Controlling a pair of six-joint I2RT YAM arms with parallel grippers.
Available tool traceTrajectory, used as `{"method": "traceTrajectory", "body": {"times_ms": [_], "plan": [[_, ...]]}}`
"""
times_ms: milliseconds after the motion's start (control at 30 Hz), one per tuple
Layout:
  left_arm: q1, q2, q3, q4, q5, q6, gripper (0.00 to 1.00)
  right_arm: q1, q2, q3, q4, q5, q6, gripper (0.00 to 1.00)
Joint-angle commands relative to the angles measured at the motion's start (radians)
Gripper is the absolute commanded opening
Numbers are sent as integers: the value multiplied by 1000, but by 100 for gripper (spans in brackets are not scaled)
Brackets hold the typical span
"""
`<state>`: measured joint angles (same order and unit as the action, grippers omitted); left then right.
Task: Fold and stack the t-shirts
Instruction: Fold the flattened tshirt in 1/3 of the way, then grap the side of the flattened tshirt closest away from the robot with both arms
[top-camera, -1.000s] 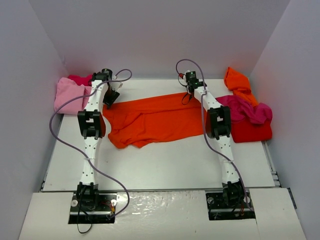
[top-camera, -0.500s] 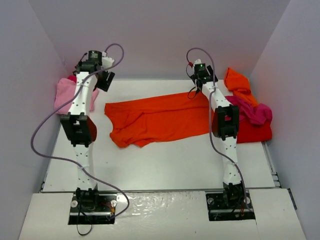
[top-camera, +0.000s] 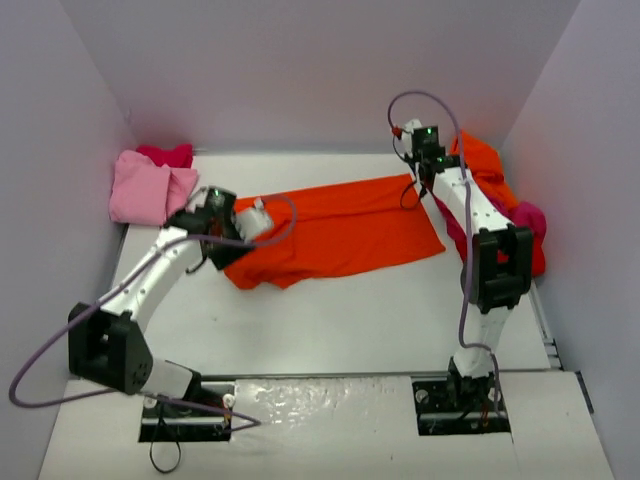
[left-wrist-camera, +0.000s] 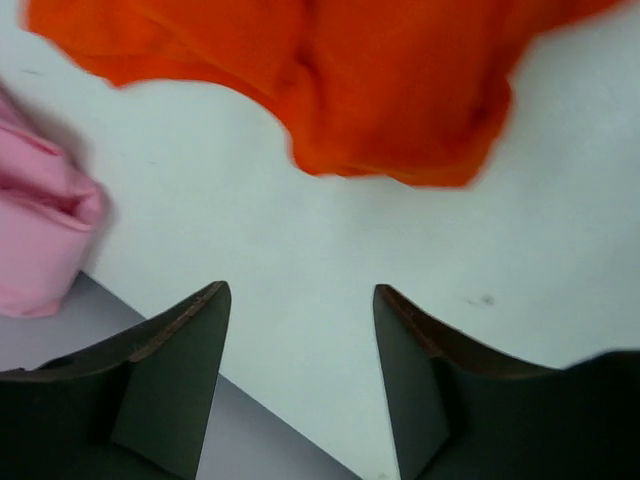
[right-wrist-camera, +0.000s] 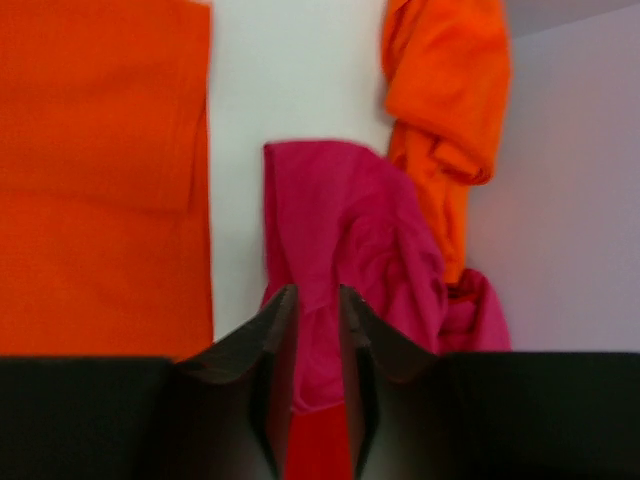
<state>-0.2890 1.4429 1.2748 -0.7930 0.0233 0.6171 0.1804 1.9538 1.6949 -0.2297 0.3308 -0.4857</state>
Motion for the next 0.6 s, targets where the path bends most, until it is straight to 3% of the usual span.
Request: {"method": "traceTrajectory", "body": {"times_ms": [0, 100, 167, 300, 433, 567], "plan": [[-103, -195, -228, 146, -106, 135, 33, -30, -85, -105, -105, -168, 80, 10], [-125, -201, -278, 162, -84, 108, 18, -24, -71, -107, -181, -307, 118, 4], [-147, -206, -296, 188, -96, 108, 14, -19, -51, -96, -245, -397, 135, 3], [-240, -188, -316, 214, -150, 106, 15, -1, -3, -93, -343, -476, 99, 0], [-336, -148, -369, 315, -265, 141, 29, 39, -6, -143, -353, -508, 72, 3], [-450, -128, -451, 454, -373, 209, 35, 44, -4, -164, -349, -510, 71, 5]]}}
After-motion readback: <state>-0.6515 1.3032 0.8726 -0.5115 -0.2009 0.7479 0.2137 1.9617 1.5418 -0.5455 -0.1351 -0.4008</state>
